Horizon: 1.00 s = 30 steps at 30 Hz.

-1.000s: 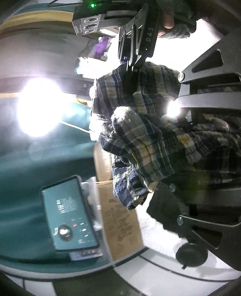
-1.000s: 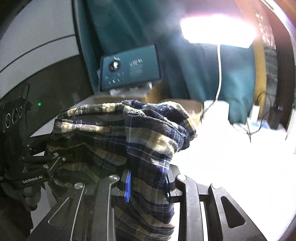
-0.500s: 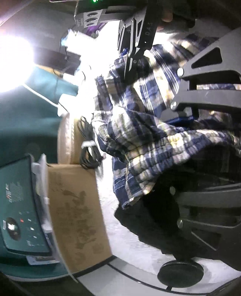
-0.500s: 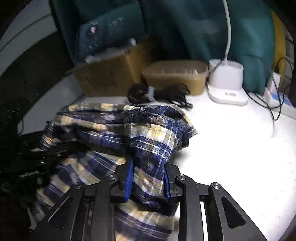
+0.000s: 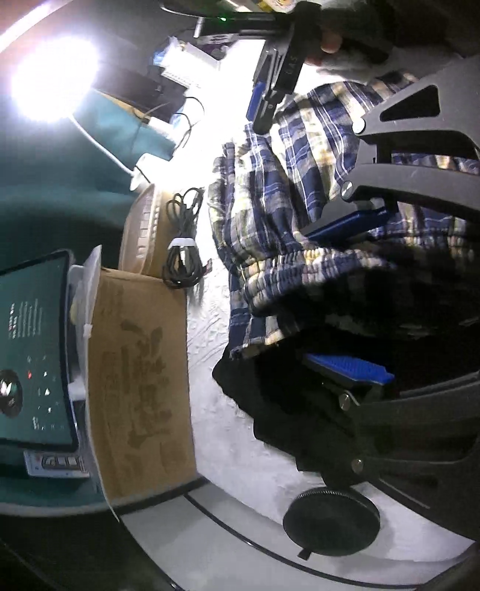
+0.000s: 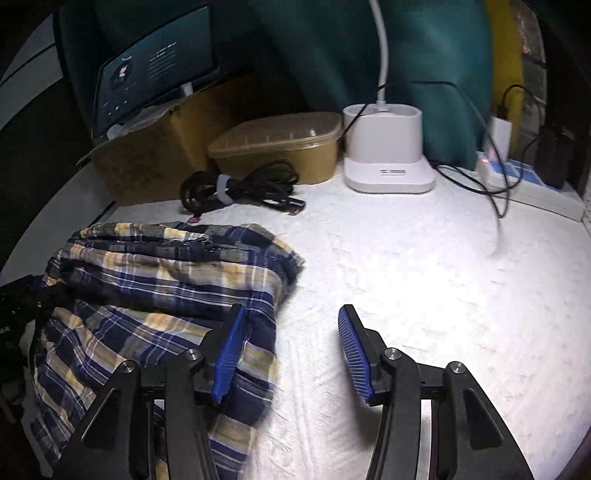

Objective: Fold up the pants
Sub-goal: 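Lower the folded pants onto the table and open both grippers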

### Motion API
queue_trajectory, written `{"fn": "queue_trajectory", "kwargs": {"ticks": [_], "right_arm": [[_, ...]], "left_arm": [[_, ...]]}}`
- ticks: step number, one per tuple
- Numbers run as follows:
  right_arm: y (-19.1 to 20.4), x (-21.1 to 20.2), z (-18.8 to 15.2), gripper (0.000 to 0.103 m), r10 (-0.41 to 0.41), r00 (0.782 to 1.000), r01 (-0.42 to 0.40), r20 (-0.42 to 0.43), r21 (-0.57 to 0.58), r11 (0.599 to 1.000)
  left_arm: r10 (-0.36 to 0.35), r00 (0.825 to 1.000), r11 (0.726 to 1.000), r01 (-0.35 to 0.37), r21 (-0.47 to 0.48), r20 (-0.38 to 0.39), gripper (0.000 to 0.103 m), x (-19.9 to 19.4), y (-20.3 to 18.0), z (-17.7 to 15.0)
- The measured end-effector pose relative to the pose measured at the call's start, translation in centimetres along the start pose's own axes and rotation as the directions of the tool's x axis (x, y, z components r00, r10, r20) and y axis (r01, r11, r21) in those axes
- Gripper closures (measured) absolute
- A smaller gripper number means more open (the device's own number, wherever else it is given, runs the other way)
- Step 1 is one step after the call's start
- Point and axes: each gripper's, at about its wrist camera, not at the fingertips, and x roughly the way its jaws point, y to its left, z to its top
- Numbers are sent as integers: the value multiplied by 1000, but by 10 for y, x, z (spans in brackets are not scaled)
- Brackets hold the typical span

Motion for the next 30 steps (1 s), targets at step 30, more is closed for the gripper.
{"fn": "queue_trajectory", "kwargs": {"ticks": [30], "right_arm": [[-2, 3, 0, 47, -43, 999, 42, -17, -4, 999]], "left_arm": [[93, 995, 995, -94, 30, 35, 39, 19, 9, 16]]}}
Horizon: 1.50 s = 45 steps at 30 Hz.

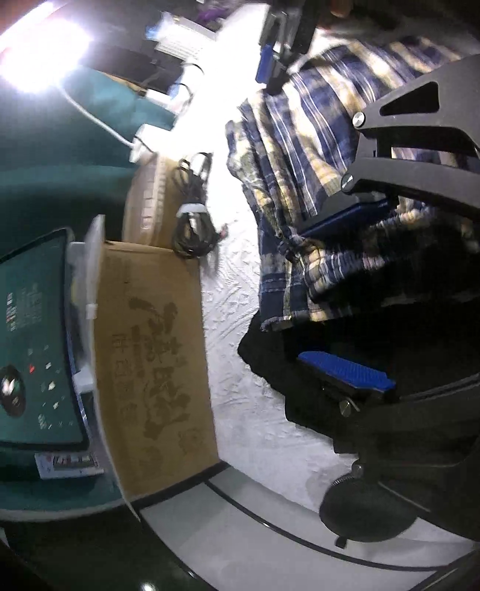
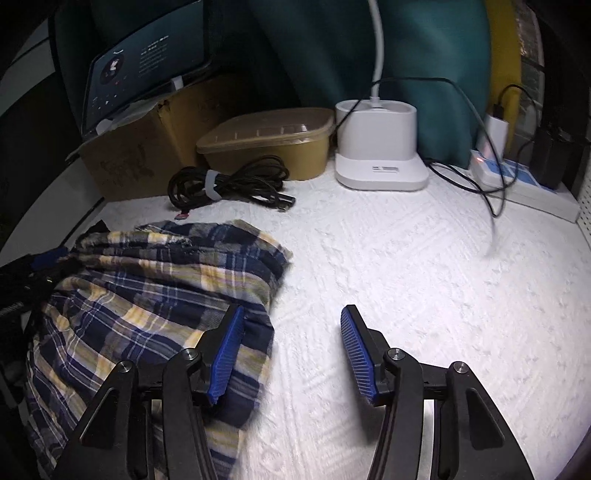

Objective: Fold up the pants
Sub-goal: 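Lower the folded pants onto the table and open both grippers, then press and smooth the folded pants flat with both open grippers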

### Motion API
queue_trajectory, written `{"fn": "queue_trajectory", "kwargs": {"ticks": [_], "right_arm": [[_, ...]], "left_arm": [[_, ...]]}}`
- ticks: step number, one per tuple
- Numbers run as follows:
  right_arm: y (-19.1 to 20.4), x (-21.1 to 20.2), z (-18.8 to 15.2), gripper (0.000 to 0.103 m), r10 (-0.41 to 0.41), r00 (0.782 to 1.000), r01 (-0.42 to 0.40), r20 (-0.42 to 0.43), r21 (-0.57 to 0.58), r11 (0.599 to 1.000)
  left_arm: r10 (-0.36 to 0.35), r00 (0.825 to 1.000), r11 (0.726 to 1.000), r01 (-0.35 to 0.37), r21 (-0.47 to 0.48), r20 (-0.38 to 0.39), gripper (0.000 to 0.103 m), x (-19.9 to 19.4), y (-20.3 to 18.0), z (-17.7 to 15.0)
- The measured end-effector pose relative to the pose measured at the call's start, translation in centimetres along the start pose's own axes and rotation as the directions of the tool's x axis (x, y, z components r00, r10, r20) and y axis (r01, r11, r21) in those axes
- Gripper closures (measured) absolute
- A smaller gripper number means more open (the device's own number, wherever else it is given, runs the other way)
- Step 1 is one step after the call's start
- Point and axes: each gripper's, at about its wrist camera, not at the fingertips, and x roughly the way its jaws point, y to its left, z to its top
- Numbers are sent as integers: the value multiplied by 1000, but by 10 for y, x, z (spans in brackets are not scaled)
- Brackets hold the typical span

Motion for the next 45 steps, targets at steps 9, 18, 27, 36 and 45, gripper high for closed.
{"fn": "queue_trajectory", "kwargs": {"ticks": [9, 18, 27, 36, 45], "right_arm": [[13, -32, -12, 46, 16, 1000, -16, 24, -11, 1000], [37, -28, -33, 46, 49, 998, -51, -30, -61, 997], [17, -28, -39, 46, -47, 998, 45, -51, -46, 998], [18, -57, -49, 46, -22, 999, 21, -38, -32, 999], [43, -71, -69, 46, 20, 999, -24, -49, -66, 998]], "left_arm": [[-80, 996, 996, 79, 32, 31, 39, -41, -17, -16], [-25, 997, 998, 29, 59, -73, 39, -20, -20, -48], [7, 999, 995, -2, 102, -48, 36, -24, -13, -52], [-39, 999, 998, 38, 48, 13, 37, -61, -17, -48], [-48, 998, 995, 52, 81, -47, 37, -65, -34, -74]]}}
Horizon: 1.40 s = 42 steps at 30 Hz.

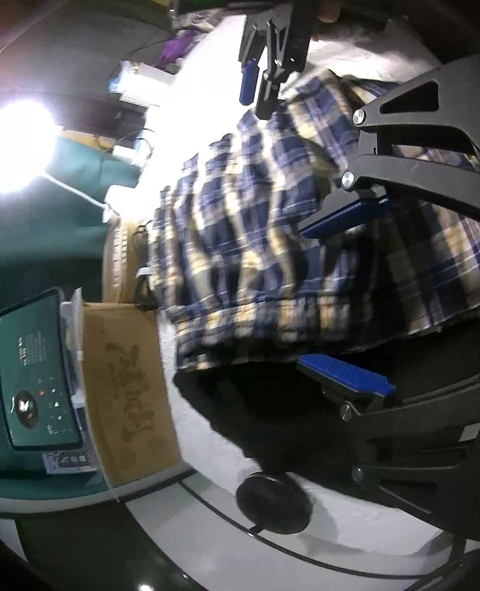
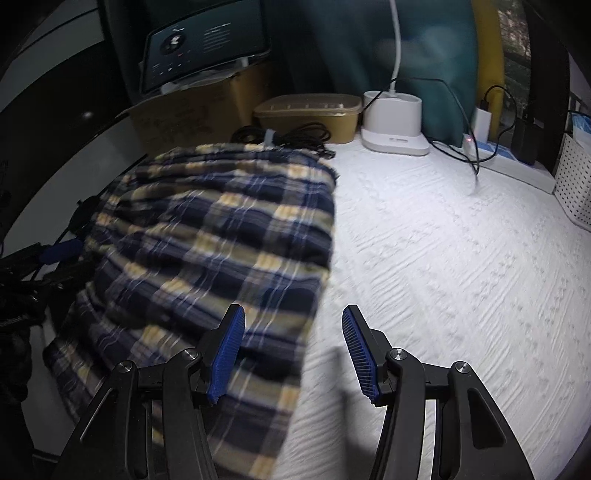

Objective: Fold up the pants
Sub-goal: 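Press and smooth the folded pants flat with both open grippers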

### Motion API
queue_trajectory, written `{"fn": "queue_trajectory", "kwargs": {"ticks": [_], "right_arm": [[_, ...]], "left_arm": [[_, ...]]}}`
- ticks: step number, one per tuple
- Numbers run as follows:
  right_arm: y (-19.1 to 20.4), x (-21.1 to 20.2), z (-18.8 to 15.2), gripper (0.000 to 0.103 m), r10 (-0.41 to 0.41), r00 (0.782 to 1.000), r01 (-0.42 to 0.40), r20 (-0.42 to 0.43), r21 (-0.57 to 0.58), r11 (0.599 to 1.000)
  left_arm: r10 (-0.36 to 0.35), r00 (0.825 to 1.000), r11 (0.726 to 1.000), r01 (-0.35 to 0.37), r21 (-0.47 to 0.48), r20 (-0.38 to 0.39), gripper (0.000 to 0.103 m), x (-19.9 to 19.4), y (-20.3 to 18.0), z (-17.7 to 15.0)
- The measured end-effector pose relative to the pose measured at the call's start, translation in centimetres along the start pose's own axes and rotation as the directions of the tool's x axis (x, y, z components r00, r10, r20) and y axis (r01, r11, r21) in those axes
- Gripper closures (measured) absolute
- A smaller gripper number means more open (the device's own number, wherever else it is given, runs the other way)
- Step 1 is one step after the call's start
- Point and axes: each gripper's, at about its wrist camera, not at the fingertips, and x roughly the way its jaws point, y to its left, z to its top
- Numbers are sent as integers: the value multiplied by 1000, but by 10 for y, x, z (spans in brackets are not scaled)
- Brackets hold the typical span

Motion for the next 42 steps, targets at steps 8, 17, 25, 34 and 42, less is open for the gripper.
{"fn": "queue_trajectory", "kwargs": {"ticks": [8, 17, 25, 34, 42], "right_arm": [[14, 2, -22, 46, 24, 999, -25, -31, -25, 999], [16, -6, -32, 46, -17, 999, 13, -41, -83, 996], [5, -15, -38, 46, -51, 998, 49, -35, -64, 997], [-5, -24, -47, 46, -71, 997, 70, -30, -23, 997], [-11, -39, -59, 46, -68, 997, 69, -31, 19, 997]], "left_arm": [[52, 998, 999, -51, 12, -48, 37, 13, 3, -14], [53, 998, 998, -54, -29, -47, 36, 14, 12, -25], [73, 997, 996, -74, -40, -38, 36, 6, 16, -28], [116, 993, 993, -117, -28, -18, 37, -8, 12, -31], [119, 993, 993, -118, -26, 20, 37, -29, 3, -33]]}}
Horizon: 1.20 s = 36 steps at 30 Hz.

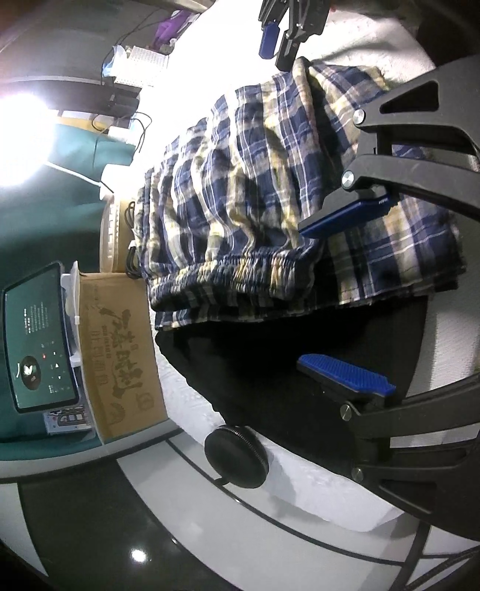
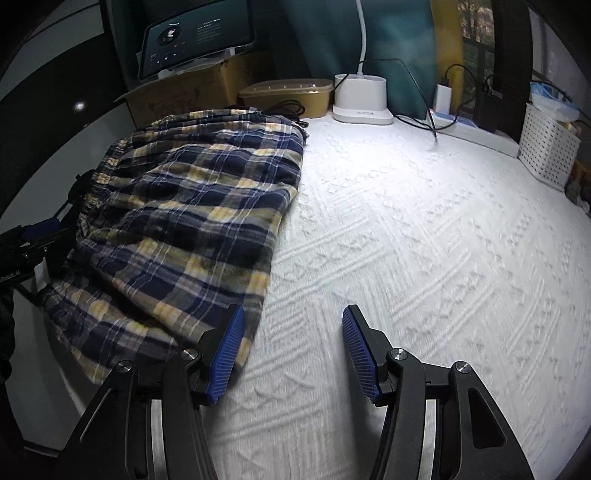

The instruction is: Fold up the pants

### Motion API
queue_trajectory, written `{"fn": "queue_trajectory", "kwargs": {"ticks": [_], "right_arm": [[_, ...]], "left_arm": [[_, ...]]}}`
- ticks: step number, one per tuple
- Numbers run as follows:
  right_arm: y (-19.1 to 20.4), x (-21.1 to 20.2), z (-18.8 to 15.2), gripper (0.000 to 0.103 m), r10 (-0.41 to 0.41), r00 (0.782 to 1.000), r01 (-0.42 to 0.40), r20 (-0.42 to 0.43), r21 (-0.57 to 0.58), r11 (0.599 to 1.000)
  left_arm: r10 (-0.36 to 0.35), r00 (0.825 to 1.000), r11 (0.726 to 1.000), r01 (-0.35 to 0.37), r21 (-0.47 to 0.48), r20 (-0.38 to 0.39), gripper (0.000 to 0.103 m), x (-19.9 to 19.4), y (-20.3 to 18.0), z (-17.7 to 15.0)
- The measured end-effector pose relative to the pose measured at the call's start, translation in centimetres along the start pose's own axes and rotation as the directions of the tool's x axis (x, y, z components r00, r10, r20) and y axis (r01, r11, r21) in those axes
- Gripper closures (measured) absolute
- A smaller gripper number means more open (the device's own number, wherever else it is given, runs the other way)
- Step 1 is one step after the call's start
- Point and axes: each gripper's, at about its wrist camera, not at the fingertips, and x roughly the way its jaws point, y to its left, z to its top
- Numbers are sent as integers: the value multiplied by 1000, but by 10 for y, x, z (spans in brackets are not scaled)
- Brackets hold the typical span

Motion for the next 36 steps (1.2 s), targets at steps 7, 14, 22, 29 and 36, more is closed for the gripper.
{"fn": "queue_trajectory", "kwargs": {"ticks": [7, 14, 22, 29, 36], "right_arm": [[0, -16, -13, 45, -7, 1000, 7, 6, 5, 1000], [-4, -38, -27, 45, -20, 1000, 20, 19, 7, 1000], [-14, -65, -44, 45, -49, 998, 47, 48, 33, 998], [-28, -94, -64, 45, -87, 994, 83, 70, 64, 994], [-40, -121, -78, 45, -124, 987, 115, 99, 96, 989]], "left_arm": [[-18, 1000, 1000, 19, 25, -20, 37, -6, -14, -13], [-46, 999, 998, 47, 28, -15, 37, -19, -29, -27], [-89, 996, 995, 88, 51, 18, 37, -38, -49, -30], [-142, 990, 988, 140, 70, 26, 37, -51, -77, -37], [-211, 977, 974, 208, 86, 38, 37, -67, -108, -37]]}}
